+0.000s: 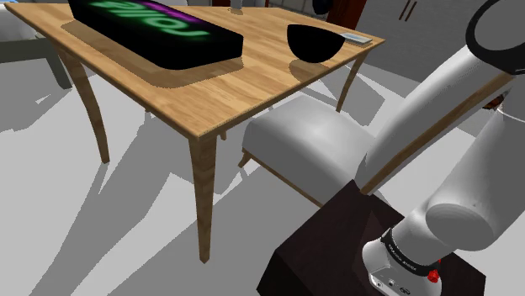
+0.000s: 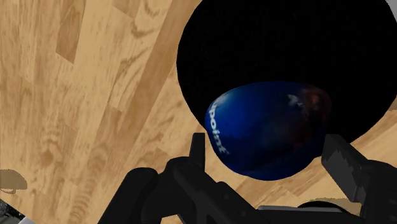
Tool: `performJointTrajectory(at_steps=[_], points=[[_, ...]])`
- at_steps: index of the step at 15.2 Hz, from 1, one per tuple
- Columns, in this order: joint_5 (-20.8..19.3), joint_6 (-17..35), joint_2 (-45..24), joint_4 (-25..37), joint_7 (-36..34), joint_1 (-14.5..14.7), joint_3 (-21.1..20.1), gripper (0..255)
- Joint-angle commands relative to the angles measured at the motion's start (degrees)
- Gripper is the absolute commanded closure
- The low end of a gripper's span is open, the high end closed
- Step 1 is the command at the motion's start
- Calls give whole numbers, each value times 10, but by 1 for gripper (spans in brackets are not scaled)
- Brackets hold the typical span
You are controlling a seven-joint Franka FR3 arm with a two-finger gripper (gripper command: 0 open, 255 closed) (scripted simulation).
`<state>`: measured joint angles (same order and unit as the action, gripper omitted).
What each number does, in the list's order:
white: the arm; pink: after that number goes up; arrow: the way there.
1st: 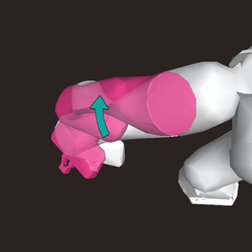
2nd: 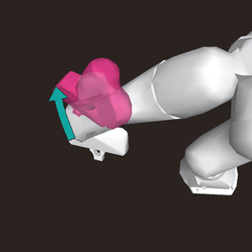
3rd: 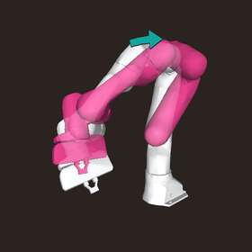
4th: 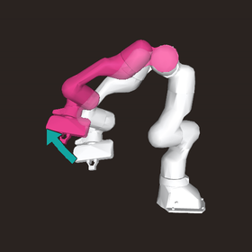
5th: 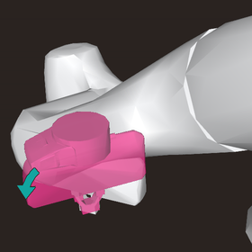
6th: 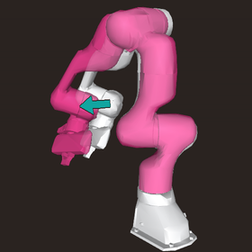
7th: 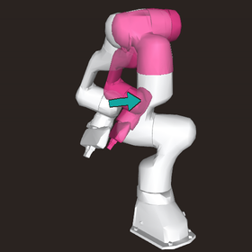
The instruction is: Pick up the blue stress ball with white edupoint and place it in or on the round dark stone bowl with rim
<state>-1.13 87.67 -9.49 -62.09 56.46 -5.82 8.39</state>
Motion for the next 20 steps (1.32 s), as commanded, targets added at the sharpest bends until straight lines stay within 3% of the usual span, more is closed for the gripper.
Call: performJointTrajectory(at_steps=[1,9,17,18,20], points=[[-3,23,15,-38,-2,2,-1,255],[-11,110,61,-170,-9,7,-3,255],[-11,110,61,-170,-9,7,-3,255],[-11,109,60,-168,-9,6,-3,0],[-11,108,60,-168,-8,6,-2,0]])
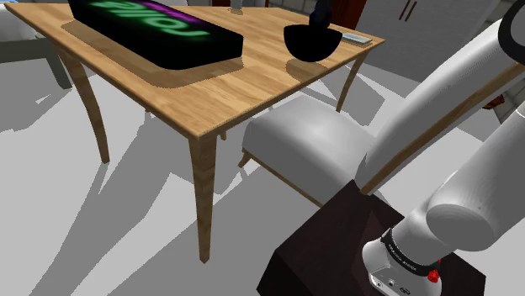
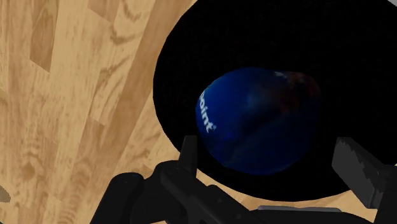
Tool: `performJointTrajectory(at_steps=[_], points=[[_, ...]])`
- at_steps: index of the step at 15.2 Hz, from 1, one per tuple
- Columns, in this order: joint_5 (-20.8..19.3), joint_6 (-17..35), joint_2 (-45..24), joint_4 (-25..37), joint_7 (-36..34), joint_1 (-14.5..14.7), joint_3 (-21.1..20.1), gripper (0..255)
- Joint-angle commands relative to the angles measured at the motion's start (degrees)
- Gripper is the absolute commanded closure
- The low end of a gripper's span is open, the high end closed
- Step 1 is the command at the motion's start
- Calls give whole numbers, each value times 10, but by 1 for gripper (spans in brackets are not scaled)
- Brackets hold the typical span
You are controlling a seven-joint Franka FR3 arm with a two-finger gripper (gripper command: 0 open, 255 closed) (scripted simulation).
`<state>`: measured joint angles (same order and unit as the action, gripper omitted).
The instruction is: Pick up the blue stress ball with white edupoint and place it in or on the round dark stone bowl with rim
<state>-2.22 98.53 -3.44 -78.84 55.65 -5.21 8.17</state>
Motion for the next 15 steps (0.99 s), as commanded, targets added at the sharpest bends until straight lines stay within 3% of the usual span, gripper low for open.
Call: performJointTrajectory(at_steps=[1,3,7,15], points=[[0,-1,-1,0,0,0,0,0],[0,2,0,-3,-1,1,-1,0],[2,-79,-15,94,1,1,-1,0],[2,-79,-15,94,1,1,-1,0]])
